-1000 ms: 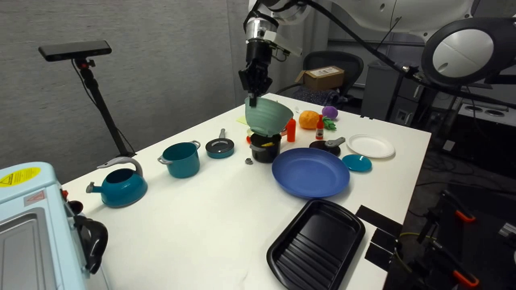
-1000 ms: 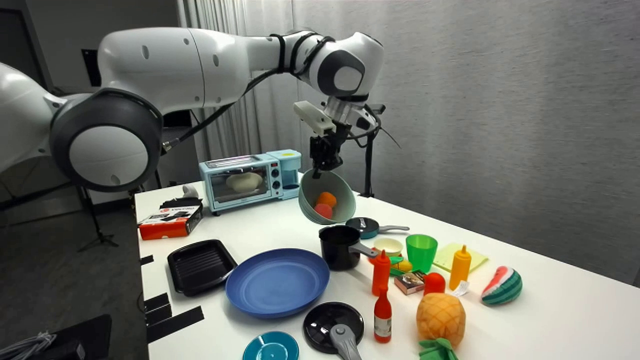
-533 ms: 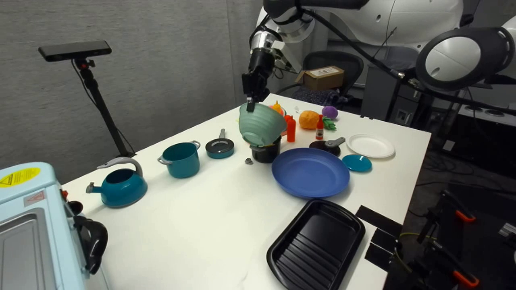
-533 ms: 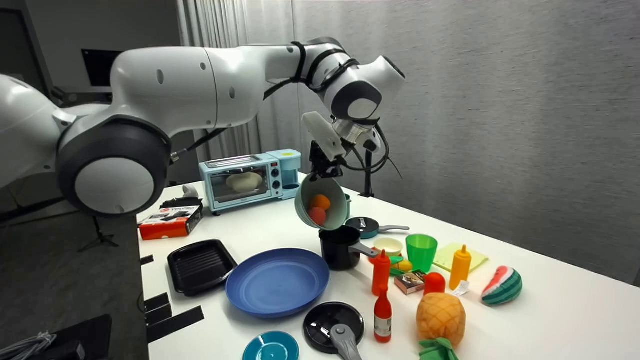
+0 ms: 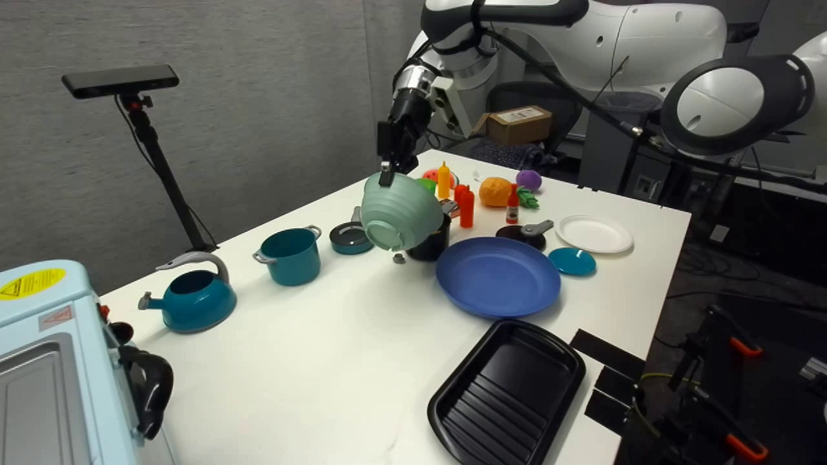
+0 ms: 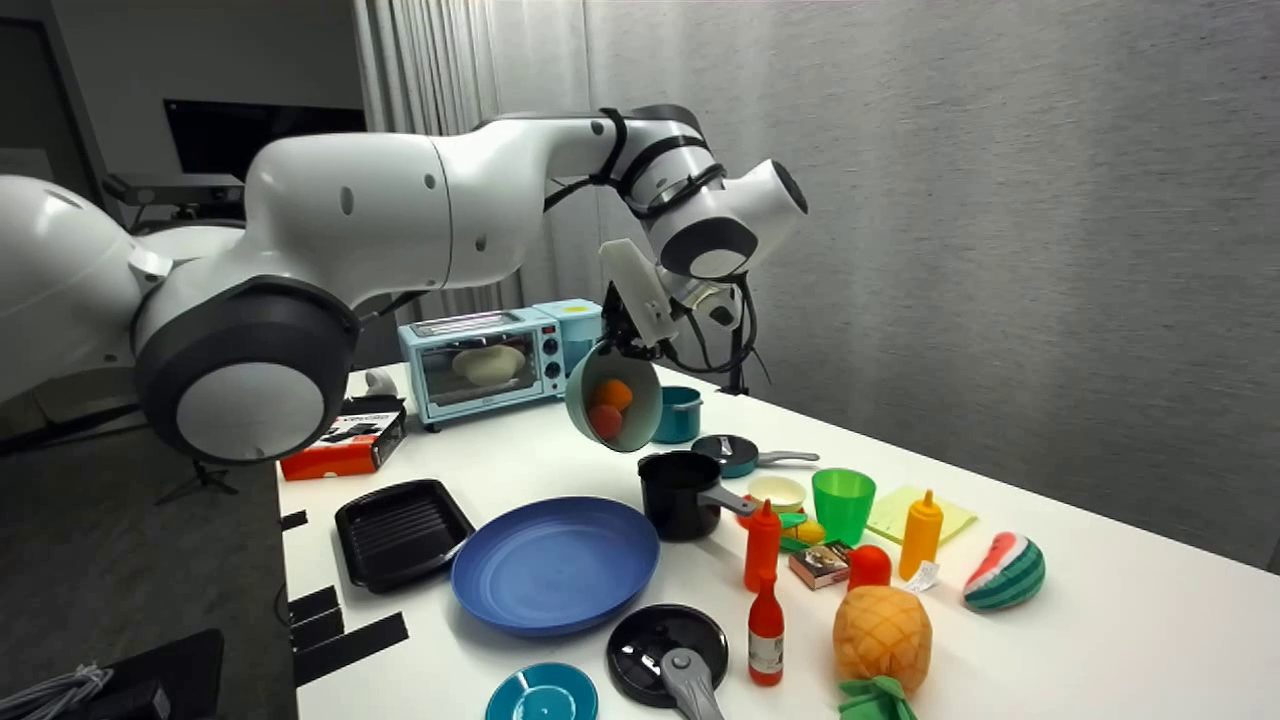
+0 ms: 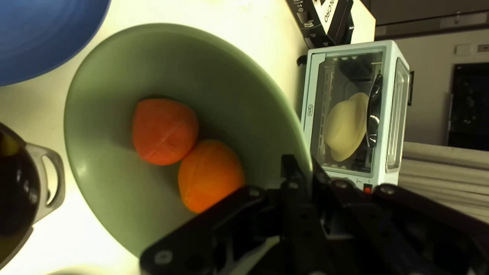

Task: Empty the contents in the bowl onto the table

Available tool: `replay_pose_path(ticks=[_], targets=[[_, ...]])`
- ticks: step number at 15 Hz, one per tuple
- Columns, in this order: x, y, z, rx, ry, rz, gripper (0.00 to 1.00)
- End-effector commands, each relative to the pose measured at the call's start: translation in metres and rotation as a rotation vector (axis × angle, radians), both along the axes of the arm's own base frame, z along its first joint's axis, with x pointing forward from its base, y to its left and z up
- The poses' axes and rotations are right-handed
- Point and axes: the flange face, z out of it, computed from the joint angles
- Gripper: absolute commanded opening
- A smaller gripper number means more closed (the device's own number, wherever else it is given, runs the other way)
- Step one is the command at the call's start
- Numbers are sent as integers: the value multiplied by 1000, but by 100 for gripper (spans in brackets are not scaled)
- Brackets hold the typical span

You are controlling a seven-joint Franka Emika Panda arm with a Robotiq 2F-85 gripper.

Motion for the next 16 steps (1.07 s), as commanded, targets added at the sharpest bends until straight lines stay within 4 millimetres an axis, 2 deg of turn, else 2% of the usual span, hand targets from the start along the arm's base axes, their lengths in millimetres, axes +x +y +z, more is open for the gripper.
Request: replay_pose_path(ticks=[1, 5, 6, 8, 9, 13, 16], targets=[[4, -36, 16, 87, -42, -47, 2], [5, -73, 57, 68, -139, -91, 2], [11, -52, 48, 72, -144, -102, 2], [15, -50, 42, 113, -142, -127, 2], [18, -45, 30, 138, -138, -134, 2], [25, -11, -14, 192, -117, -144, 2], [28, 15, -36, 200, -126, -145, 2]])
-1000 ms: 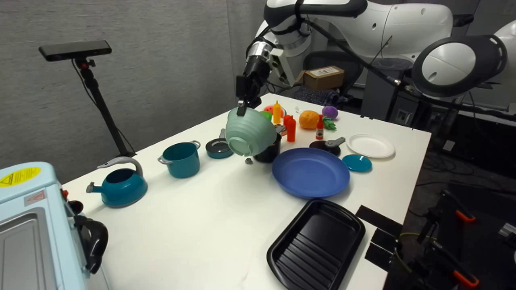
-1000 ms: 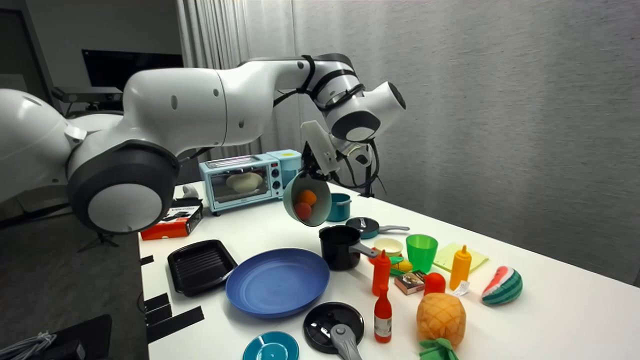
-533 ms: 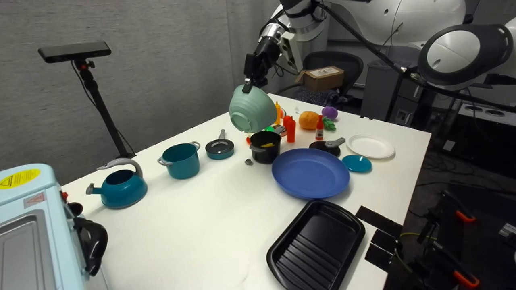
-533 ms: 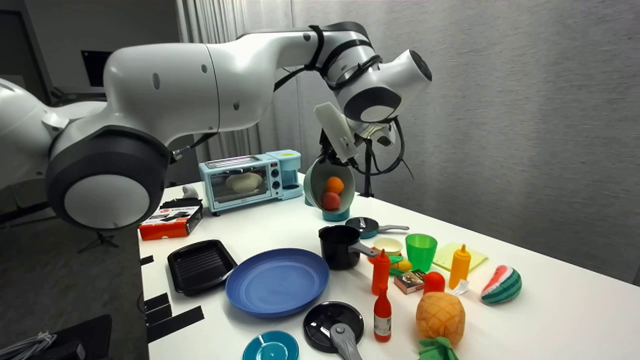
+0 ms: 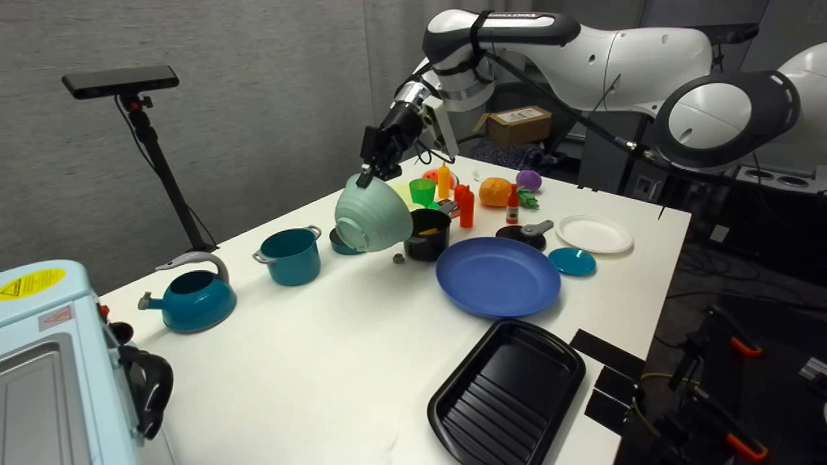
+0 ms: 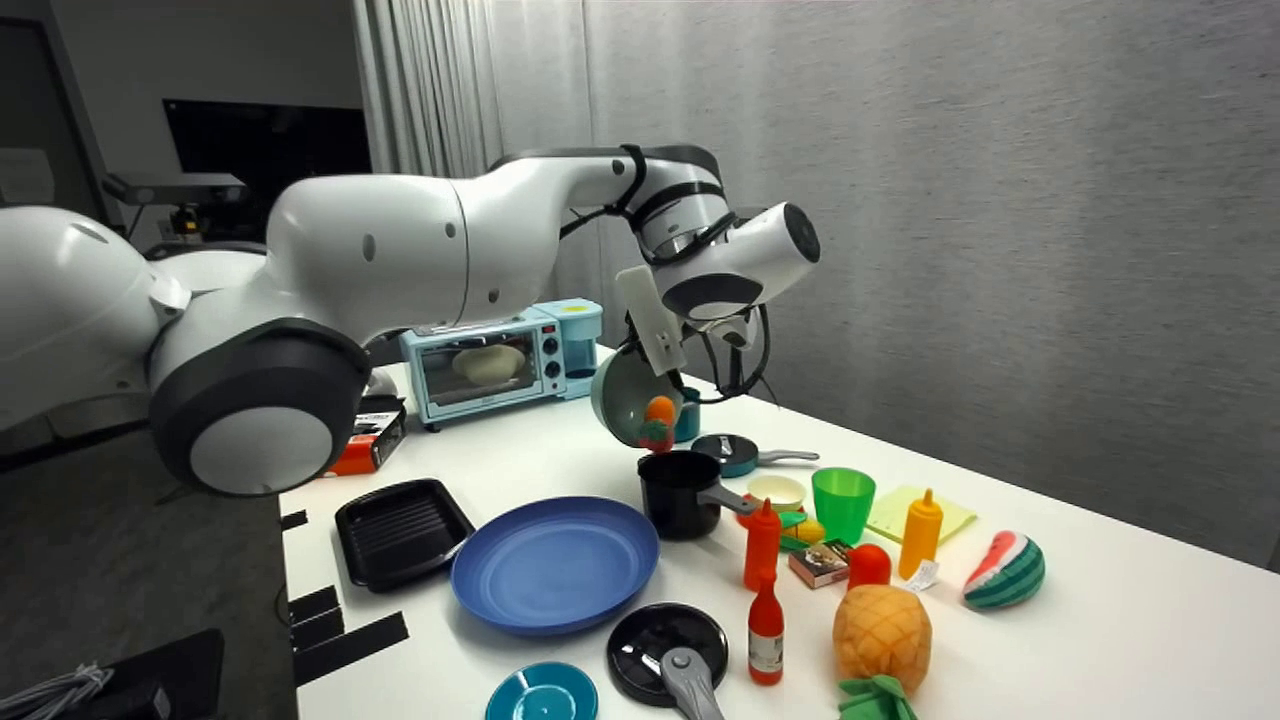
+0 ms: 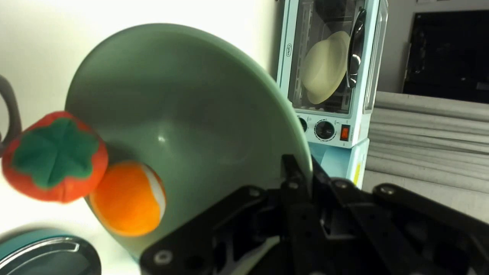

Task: Empty the contents in the bowl onto the table

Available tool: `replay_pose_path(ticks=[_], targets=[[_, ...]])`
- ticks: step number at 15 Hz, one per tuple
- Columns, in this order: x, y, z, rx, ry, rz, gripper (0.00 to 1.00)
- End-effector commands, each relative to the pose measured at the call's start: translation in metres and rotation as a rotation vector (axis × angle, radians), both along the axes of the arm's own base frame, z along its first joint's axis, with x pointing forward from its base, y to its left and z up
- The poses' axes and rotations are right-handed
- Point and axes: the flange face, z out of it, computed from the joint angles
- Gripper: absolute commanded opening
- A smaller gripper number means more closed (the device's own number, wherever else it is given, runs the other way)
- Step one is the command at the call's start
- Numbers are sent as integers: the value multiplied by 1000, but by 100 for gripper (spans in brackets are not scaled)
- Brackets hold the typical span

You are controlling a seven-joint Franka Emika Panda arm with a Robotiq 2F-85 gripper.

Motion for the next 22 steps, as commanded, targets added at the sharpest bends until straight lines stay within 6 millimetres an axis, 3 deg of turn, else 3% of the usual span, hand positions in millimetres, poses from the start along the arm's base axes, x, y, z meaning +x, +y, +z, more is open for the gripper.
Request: replay_pose_path(ticks=[1, 8, 13, 15, 22], targets=[[5, 23, -11, 60, -51, -12, 2], [13, 51, -7, -2, -132, -41, 2], [14, 96, -3, -179, -88, -134, 2], [16, 52, 25, -285, -65, -177, 2], [6, -1, 81, -663, -25, -289, 2]])
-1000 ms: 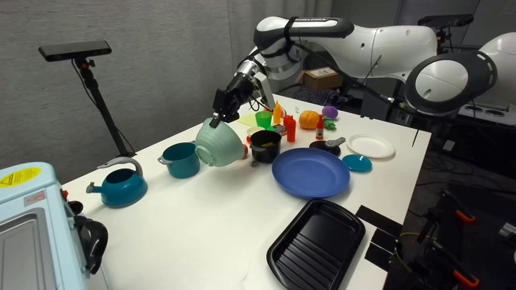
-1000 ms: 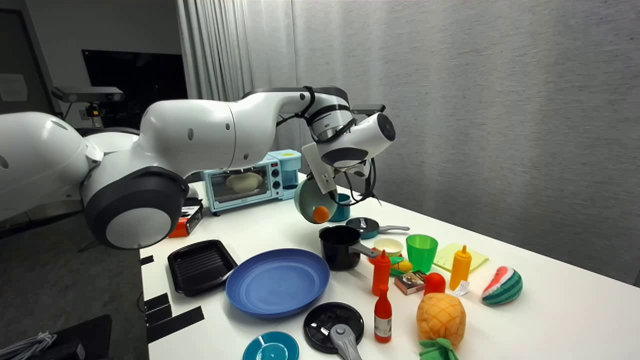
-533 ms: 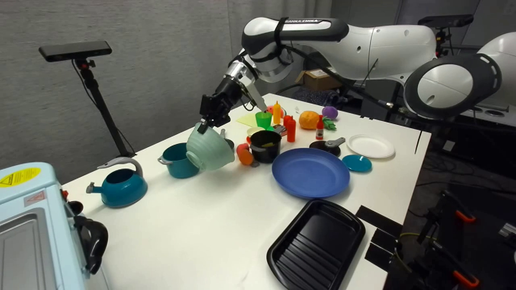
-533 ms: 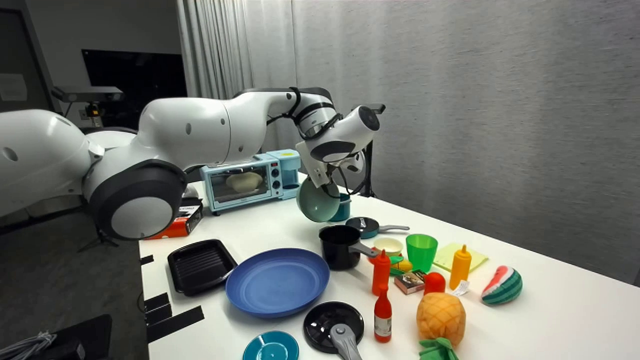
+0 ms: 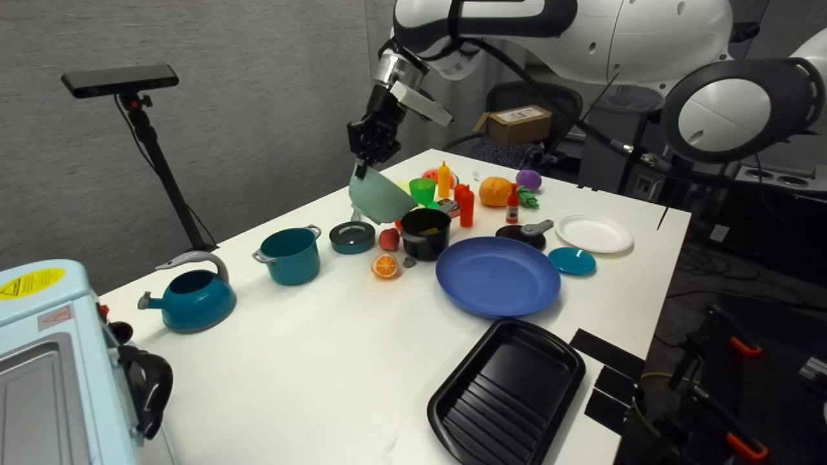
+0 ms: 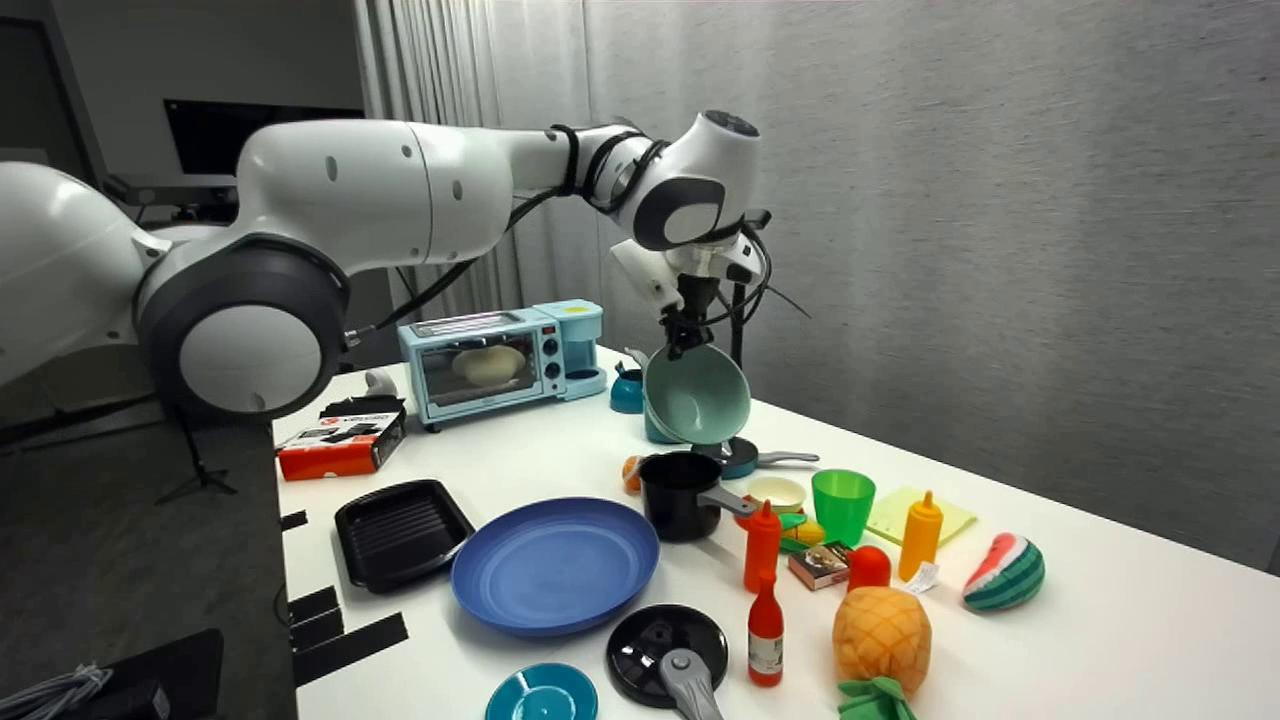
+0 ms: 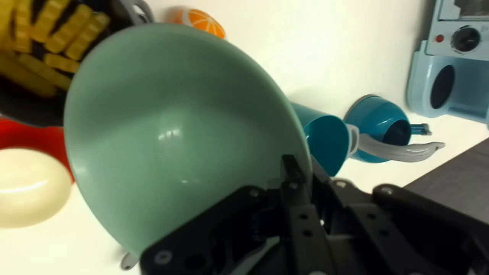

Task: Empty the contents in the bowl onto the table

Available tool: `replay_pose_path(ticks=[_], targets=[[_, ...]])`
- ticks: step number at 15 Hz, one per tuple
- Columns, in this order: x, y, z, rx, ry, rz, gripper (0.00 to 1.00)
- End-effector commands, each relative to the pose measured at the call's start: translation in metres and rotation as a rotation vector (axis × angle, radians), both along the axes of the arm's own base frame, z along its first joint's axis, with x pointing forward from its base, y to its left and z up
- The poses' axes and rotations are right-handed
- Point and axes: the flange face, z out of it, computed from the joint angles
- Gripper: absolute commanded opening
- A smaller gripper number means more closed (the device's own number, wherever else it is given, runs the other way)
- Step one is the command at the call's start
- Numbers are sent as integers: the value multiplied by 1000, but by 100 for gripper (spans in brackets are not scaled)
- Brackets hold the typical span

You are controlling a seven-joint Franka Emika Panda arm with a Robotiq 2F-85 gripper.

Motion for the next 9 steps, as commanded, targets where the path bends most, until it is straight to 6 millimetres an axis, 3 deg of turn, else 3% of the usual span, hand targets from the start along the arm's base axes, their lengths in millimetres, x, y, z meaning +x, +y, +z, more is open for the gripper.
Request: replay_pose_path(ticks=[1, 5, 9], targets=[[-11, -18, 29, -185, 54, -51, 2], [-14, -22, 43, -393, 44, -100, 2], [-15, 6, 45, -601, -10, -101, 2]])
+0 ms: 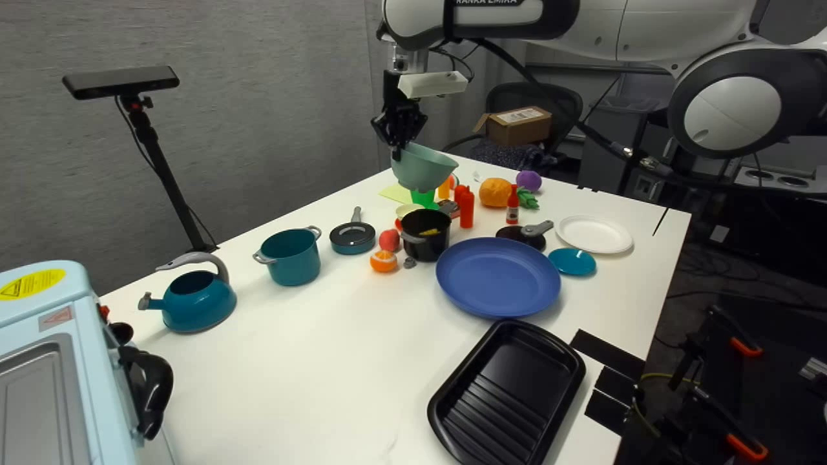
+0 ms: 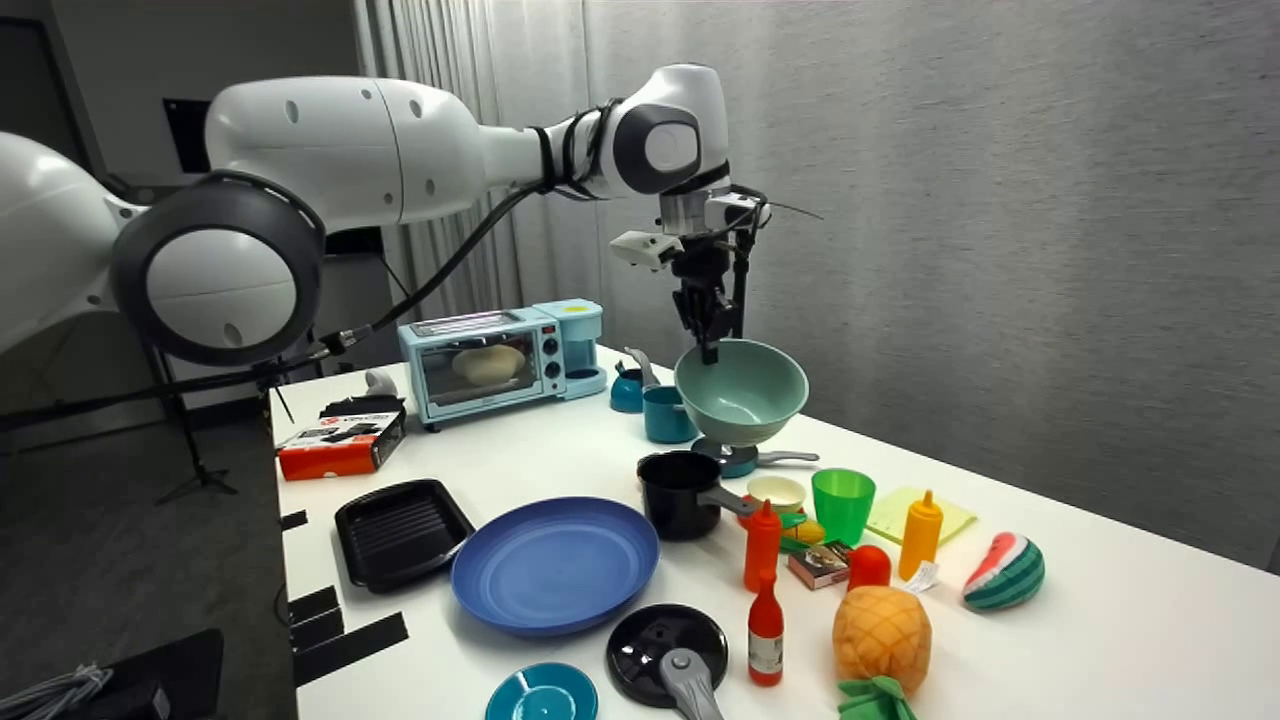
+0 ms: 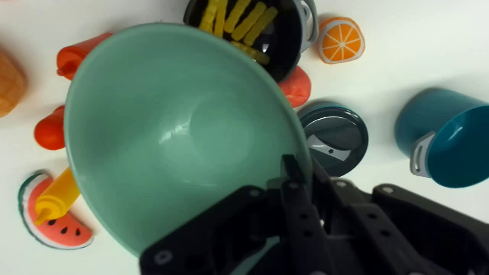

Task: Empty the contents in the bowl onto the table

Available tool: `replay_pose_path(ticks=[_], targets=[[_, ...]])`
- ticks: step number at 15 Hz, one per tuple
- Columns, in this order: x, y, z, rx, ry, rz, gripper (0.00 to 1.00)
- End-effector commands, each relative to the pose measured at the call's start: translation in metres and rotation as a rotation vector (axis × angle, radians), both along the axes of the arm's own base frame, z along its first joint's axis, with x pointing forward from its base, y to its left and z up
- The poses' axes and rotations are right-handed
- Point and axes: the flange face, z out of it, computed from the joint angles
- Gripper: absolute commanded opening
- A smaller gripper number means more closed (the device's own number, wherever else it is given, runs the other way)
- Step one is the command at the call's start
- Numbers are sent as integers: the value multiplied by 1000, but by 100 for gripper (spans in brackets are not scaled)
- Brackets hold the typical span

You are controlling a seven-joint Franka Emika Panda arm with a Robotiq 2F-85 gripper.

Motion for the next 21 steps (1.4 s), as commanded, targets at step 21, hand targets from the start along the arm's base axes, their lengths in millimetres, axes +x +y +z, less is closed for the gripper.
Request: replay_pose_path(ticks=[21], targets=[[-61, 273, -77, -208, 30, 679, 2]])
